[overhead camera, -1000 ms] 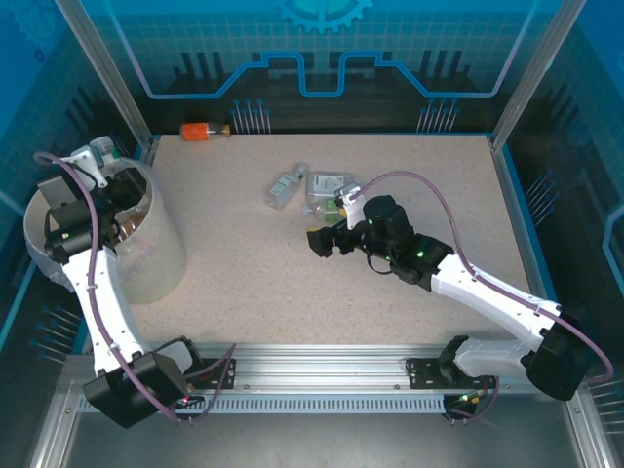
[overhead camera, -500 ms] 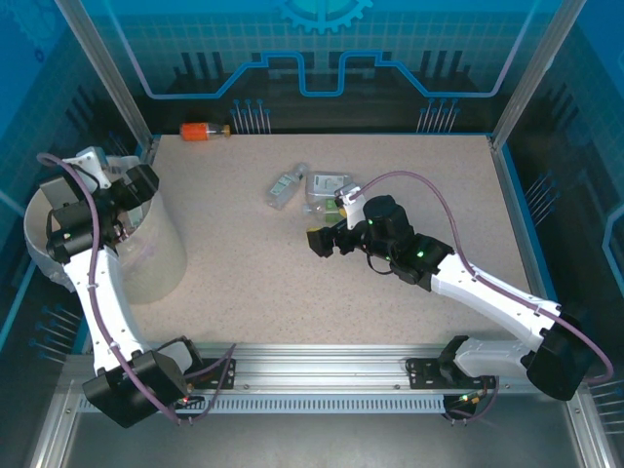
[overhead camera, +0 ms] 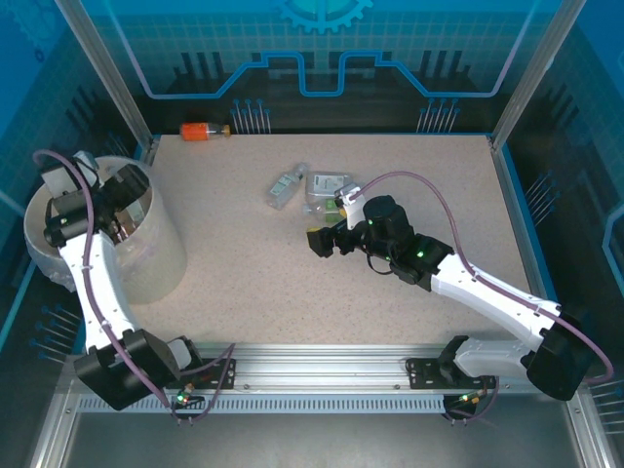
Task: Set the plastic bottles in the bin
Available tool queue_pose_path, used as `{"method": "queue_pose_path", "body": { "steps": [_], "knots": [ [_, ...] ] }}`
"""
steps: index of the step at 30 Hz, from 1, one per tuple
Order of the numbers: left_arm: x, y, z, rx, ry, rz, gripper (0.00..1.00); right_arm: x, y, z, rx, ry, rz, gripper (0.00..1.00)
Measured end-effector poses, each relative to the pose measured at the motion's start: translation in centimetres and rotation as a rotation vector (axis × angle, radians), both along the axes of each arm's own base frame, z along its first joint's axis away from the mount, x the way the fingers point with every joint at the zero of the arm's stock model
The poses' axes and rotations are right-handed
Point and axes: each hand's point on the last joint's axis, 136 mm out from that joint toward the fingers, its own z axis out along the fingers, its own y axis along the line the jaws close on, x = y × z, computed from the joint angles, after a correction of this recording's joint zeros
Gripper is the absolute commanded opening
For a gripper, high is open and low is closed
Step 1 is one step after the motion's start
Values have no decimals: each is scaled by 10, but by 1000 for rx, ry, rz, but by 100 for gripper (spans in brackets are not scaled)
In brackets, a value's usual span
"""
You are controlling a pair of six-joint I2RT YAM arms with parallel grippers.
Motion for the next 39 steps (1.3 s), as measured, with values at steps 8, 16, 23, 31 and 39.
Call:
{"method": "queue_pose_path", "body": {
  "steps": [8, 16, 23, 31, 39],
  "knots": [
    [-13, 6, -2, -17, 28, 87, 99, 0, -1, -2, -7, 4, -3, 100],
    [-12, -43, 74, -68, -234, -102, 99, 0, -1, -2, -6, 4, -4, 100],
    [-32, -99, 143, -74, -466, -282, 99, 2, -3, -2, -2, 8, -15, 100],
    [-25, -205, 155, -196, -518, -687, 99, 26, -36, -22, -11, 50, -136, 100],
    [-12, -270, 120, -284, -445, -859, 99, 53, -85, -42, -99, 45, -226, 100]
  ]
}}
